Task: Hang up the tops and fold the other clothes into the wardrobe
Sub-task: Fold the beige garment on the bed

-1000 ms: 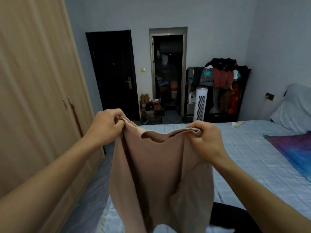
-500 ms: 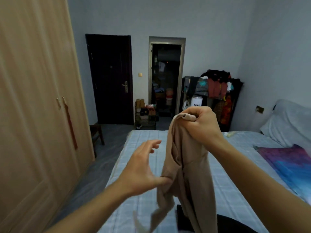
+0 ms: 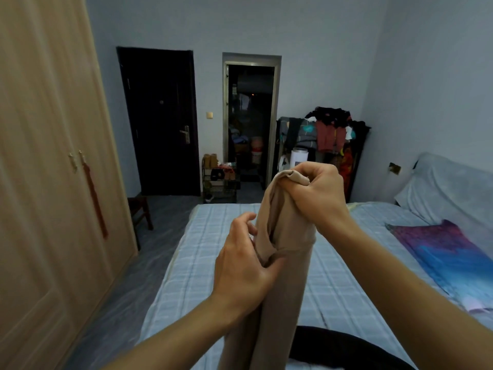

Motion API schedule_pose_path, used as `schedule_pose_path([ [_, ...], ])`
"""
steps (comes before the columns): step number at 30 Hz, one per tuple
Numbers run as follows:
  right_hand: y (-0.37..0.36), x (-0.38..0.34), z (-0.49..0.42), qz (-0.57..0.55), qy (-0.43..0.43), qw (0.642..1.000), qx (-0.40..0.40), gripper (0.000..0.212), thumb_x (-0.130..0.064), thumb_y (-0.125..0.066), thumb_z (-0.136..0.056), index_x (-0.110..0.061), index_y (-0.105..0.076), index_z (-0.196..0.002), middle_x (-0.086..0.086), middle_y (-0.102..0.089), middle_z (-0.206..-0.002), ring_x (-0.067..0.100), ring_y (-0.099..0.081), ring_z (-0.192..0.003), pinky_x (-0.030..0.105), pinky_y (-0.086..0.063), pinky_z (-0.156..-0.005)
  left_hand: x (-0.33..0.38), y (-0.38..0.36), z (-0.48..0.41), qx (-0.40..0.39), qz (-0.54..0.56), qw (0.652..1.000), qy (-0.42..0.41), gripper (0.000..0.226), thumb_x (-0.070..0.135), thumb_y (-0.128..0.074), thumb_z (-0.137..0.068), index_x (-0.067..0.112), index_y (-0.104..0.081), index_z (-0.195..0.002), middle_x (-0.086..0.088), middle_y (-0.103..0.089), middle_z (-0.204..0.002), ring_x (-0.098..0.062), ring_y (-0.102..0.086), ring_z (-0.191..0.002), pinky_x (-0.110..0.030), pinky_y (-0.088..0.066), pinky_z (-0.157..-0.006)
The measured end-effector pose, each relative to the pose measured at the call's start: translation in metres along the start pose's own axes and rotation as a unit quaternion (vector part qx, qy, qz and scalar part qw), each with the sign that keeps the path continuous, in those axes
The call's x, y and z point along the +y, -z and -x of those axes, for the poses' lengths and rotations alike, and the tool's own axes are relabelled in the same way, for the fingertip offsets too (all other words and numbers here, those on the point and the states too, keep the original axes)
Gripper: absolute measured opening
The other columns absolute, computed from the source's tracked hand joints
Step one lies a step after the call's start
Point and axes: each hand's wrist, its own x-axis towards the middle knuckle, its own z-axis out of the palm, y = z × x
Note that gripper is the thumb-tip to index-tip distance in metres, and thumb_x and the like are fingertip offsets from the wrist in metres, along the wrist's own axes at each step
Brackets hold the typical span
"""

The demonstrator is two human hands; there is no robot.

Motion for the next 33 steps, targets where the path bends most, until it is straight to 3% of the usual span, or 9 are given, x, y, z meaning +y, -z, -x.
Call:
schedule_pose_path([
  [3,0.002,0.003,0.001,-0.012,-0.009,1.000,0.001,0.017,-0.022,-0.078,-0.080,-0.028,-0.071,-0.065,-0.013,-0.068,-0.063,-0.004,-0.065,-0.069,0.008,-0.046,-0.053,-0.011,0.010,-0.007,-0.008,-0.007,1.000,-0.015,0.064,0.024,-0.078,-0.074,0.031,-0.042,-0.127,0.015,-0.057,-0.090,-0.006,-0.060,-0.076,-0.037,-0.054,-0.064],
  [6,0.007,0.007,0.001,-0.016,-0.006,1.000,-0.004,0.013,-0.021,-0.078,-0.081,-0.026,-0.074,-0.070,-0.011,-0.070,-0.068,-0.002,-0.065,-0.073,0.010,-0.049,-0.058,-0.022,0.027,-0.016,0.007,-0.030,0.999,-0.041,0.034,0.005,-0.075,-0.077,0.023,-0.058,-0.101,0.012,-0.052,-0.066,-0.008,-0.054,-0.062,-0.028,-0.048,-0.058],
  [9,0.012,0.012,0.000,-0.021,-0.002,0.999,-0.023,0.011,-0.019,-0.077,-0.082,-0.027,-0.076,-0.073,-0.016,-0.070,-0.071,-0.005,-0.065,-0.076,0.007,-0.047,-0.060,-0.031,0.046,-0.026,0.023,-0.045,0.997,-0.065,0.023,0.000,-0.074,-0.077,0.019,-0.063,-0.080,0.010,-0.055,-0.065,-0.011,-0.053,-0.061,-0.020,-0.039,-0.057],
  [12,0.019,0.018,-0.002,-0.008,-0.003,0.997,-0.072,0.014,-0.014,-0.076,-0.083,-0.026,-0.077,-0.076,-0.013,-0.072,-0.073,-0.001,-0.066,-0.077,0.011,-0.049,-0.062,-0.041,0.069,-0.038,-0.004,-0.039,0.997,-0.072,0.018,0.002,-0.075,-0.080,0.019,-0.068,-0.079,0.011,-0.061,-0.068,-0.009,-0.058,-0.065,-0.015,-0.039,-0.060],
  [16,0.027,0.025,-0.005,0.016,0.003,0.988,-0.154,0.016,-0.006,-0.074,-0.084,-0.021,-0.077,-0.079,-0.004,-0.073,-0.076,0.008,-0.069,-0.077,0.025,-0.055,-0.069,-0.058,0.097,-0.053,-0.180,-0.052,0.980,-0.072,0.012,0.011,-0.080,-0.082,0.016,-0.070,-0.079,-0.004,-0.063,-0.067,-0.022,-0.057,-0.064,-0.034,-0.043,-0.059],
  [19,0.032,0.029,-0.007,0.007,0.003,0.979,-0.205,0.011,-0.011,-0.073,-0.087,-0.020,-0.078,-0.081,-0.003,-0.073,-0.076,0.009,-0.068,-0.079,0.025,-0.052,-0.070,-0.064,0.112,-0.062,-0.232,-0.048,0.970,-0.053,0.013,0.002,-0.077,-0.082,0.014,-0.072,-0.083,-0.006,-0.064,-0.073,-0.028,-0.060,-0.070,-0.043,-0.048,-0.065],
  [25,0.043,0.035,-0.014,-0.080,0.018,0.970,-0.230,0.008,-0.014,-0.069,-0.090,-0.013,-0.077,-0.087,0.002,-0.072,-0.079,0.009,-0.067,-0.077,0.019,-0.053,-0.070,-0.055,0.134,-0.081,-0.159,0.058,0.986,-0.002,0.013,0.003,-0.071,-0.089,0.015,-0.075,-0.087,-0.003,-0.073,-0.080,-0.012,-0.067,-0.074,-0.024,-0.050,-0.066],
  [29,0.044,0.042,-0.022,-0.102,-0.002,0.963,-0.251,0.009,-0.023,-0.071,-0.088,-0.018,-0.078,-0.091,-0.001,-0.074,-0.083,0.010,-0.070,-0.081,0.018,-0.055,-0.070,-0.049,0.139,-0.083,-0.165,0.157,0.972,0.060,0.008,0.015,-0.074,-0.084,0.008,-0.075,-0.086,-0.004,-0.073,-0.079,-0.010,-0.066,-0.074,-0.017,-0.050,-0.064],
  [33,0.016,0.064,-0.035,-0.038,-0.090,0.969,-0.228,0.010,-0.030,-0.077,-0.084,-0.020,-0.079,-0.084,0.004,-0.074,-0.080,0.018,-0.071,-0.080,0.032,-0.059,-0.070,-0.056,0.128,-0.099,-0.143,0.084,0.973,0.158,0.007,0.021,-0.080,-0.082,0.022,-0.079,-0.075,0.001,-0.074,-0.073,-0.004,-0.065,-0.068,-0.014,-0.047,-0.058],
])
